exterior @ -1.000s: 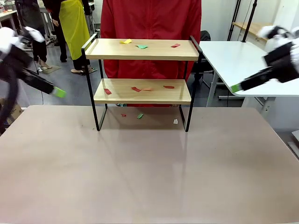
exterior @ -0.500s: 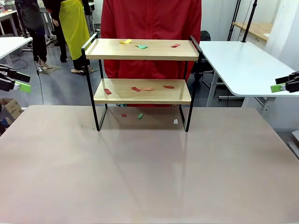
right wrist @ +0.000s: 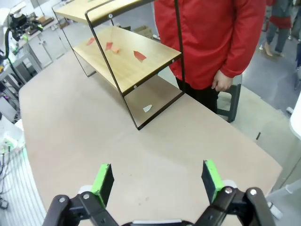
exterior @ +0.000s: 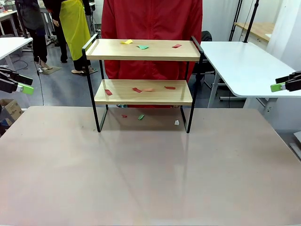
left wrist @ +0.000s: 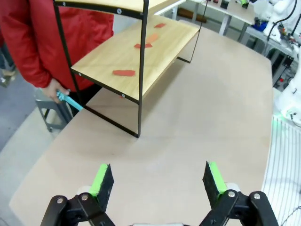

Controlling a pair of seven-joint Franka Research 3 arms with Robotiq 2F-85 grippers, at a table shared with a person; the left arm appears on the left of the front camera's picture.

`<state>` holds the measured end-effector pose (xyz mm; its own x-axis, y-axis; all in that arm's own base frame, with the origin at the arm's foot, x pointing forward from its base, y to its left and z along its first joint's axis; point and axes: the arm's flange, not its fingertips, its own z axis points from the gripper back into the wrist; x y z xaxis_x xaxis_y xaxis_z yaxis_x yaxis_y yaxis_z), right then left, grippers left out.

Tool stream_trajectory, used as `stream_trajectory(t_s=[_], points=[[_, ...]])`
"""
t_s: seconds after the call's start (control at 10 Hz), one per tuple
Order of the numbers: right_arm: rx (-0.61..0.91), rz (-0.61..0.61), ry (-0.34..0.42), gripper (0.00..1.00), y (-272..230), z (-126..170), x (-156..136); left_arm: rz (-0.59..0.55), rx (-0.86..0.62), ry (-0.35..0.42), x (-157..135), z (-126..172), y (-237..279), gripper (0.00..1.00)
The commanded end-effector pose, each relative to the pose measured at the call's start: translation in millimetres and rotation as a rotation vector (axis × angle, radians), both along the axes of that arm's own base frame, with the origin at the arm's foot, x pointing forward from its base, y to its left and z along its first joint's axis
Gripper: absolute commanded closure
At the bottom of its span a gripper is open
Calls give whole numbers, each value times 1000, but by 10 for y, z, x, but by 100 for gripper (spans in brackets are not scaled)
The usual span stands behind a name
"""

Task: Clean the shelf.
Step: Pick up the Duster handed by the human.

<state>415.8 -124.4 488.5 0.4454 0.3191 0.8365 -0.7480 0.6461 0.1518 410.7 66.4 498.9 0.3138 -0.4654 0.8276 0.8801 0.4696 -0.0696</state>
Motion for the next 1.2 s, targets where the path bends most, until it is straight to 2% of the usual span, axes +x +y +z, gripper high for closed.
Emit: stream_trajectory(t_s=[0.0,0.2,0.6,0.9,1.1], points=[[21,-65,-52,0,-131,5,247,51,-35,-93,221,-2,46,0],[70,-8,-106,0,-414,-112,621,28,-137,-109,610,-112,474,0],[98,117,-282,0,-683,-468,1060,-92,-161,-276,854,-498,816,0],[83,151,-396,0,-873,-733,1233,-150,-213,-360,1009,-789,972,0],[109,154,-419,0,-972,-874,1288,-173,-246,-393,1058,-919,1071,0]])
